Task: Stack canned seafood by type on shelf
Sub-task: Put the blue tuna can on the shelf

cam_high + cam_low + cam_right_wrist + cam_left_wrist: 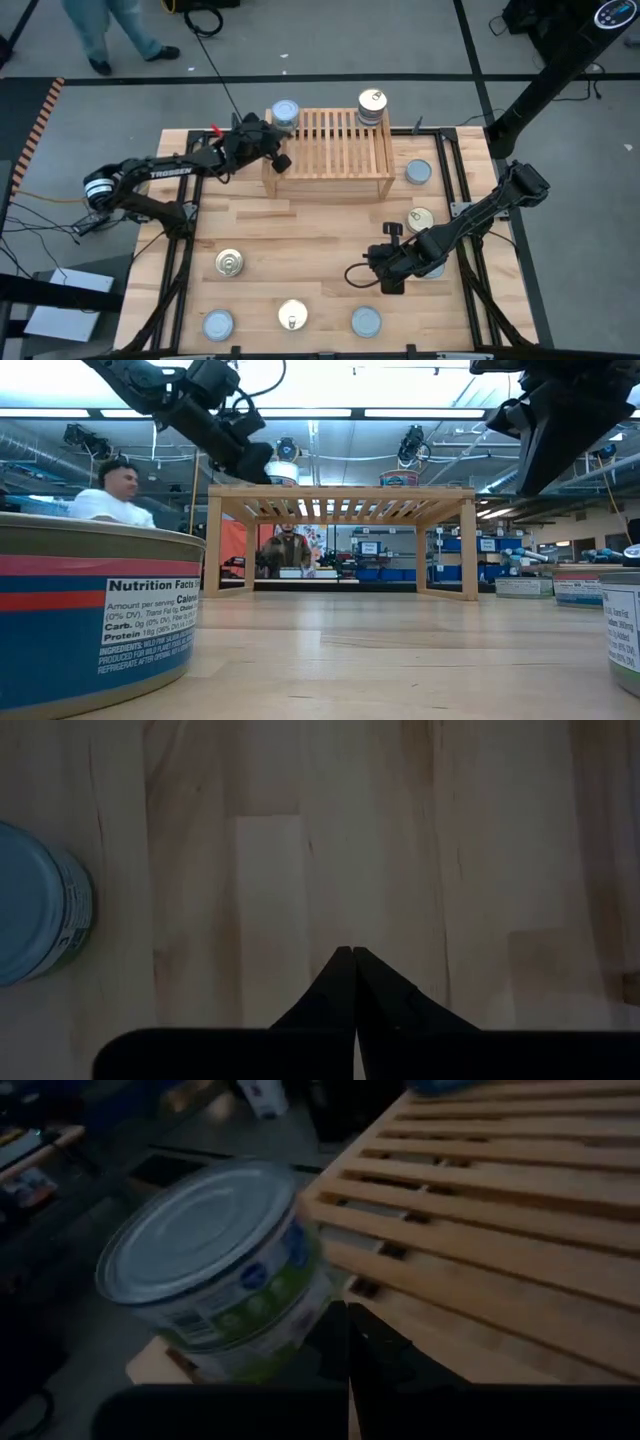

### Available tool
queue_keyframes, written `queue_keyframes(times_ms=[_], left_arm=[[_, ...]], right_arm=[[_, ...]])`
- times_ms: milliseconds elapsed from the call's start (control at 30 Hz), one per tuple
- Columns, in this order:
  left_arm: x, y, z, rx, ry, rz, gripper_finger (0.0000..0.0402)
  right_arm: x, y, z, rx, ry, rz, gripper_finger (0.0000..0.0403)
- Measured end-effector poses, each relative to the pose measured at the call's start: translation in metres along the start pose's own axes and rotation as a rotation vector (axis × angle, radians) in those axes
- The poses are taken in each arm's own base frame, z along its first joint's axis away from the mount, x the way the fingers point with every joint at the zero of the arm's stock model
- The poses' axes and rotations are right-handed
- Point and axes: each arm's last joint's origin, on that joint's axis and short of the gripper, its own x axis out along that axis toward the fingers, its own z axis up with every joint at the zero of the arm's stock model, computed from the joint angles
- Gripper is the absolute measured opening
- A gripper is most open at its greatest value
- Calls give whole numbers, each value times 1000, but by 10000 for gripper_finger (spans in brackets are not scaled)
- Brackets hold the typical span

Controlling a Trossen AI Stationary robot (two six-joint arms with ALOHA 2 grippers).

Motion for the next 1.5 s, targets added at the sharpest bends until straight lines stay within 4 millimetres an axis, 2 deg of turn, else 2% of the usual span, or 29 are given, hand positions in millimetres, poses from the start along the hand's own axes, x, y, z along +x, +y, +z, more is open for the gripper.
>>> queue_keyframes(times_ms=[100,267,433,600,767,900,1133,1367,1500], left_arm=[[-11,-9,4,14,-14,-43,1],[-29,-36,5,49,-46,-148,1],[-41,-65,-2,59,-123,-241,1],[-54,-87,-11,36,-226,-312,1],[-69,-107,-23,70,-242,-395,1],[-82,-122,-30,80,-274,-446,1],[-104,-139,-46,35,-341,-553,1],[-116,-146,-60,24,-364,-613,1],[-121,-150,-61,21,-360,-642,1]], right_arm=[[0,1,-1,5,8,7,7],[-1,4,-3,11,13,9,7],[0,6,-5,30,-2,13,7],[12,6,-13,41,-1,10,7],[22,1,-23,106,58,6,7],[22,-1,-27,131,97,-13,7],[21,-8,-34,186,178,-85,7],[18,-34,-46,405,334,-295,7],[18,-46,-45,462,373,-360,7]])
